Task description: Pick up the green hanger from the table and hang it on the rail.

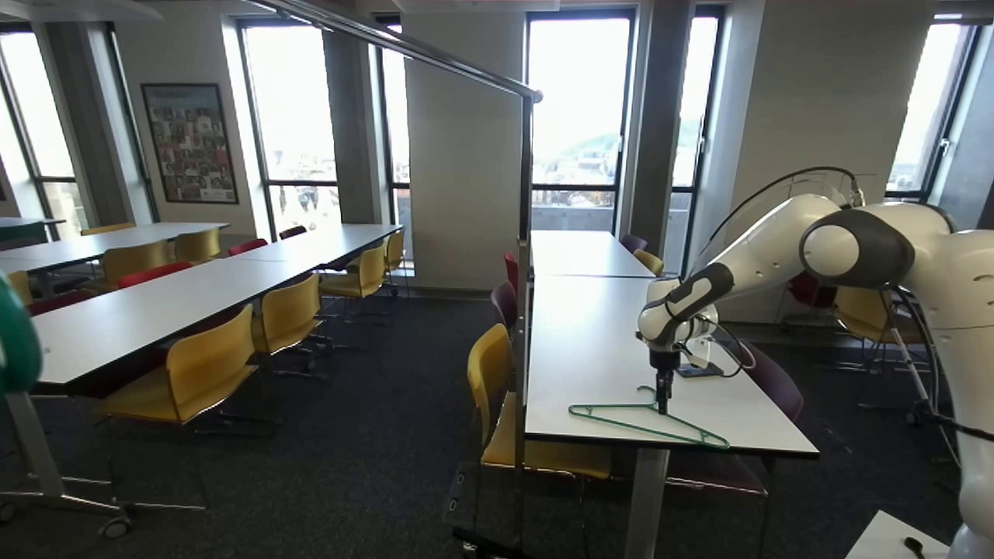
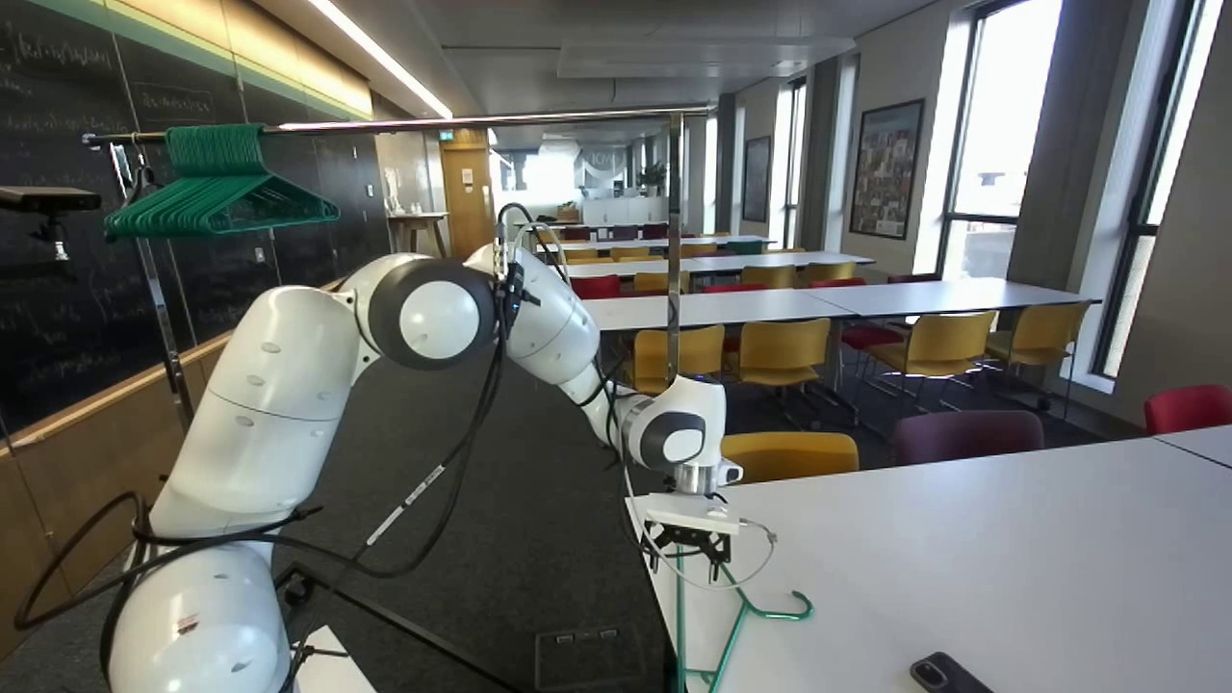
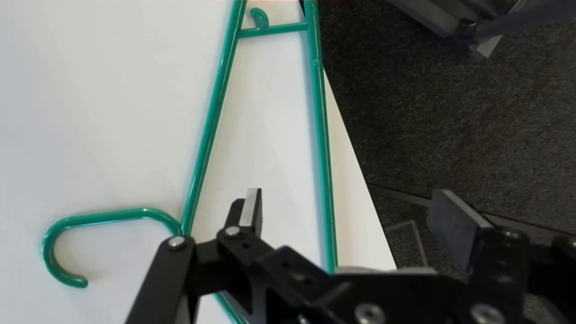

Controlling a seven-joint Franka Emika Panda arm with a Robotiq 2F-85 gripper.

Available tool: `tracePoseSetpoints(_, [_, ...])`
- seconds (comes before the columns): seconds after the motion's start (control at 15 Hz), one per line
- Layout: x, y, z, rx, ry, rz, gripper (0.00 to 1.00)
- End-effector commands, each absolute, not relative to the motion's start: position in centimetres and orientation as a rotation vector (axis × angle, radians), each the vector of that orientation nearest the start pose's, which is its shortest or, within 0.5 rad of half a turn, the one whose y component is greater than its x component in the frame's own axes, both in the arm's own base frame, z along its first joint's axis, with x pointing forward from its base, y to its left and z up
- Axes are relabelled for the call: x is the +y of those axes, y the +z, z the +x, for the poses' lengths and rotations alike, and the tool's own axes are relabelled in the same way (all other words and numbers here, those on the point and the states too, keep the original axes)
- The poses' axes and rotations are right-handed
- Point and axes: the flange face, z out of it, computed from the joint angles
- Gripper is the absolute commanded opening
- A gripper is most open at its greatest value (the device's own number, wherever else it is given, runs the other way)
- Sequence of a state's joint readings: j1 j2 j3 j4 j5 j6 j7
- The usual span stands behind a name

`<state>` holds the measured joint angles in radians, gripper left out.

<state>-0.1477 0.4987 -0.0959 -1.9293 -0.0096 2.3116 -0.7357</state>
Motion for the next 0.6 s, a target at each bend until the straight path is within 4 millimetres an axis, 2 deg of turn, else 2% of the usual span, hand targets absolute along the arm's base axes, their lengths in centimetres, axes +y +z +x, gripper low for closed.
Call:
tracePoseSetpoints(0.0, [-15.1,21.8,59.6,-0.775,0.2,-3.039,1.0])
tracePoseSetpoints(0.53, [-13.9,20.8,59.7,-0.85,0.148,-3.075,1.0])
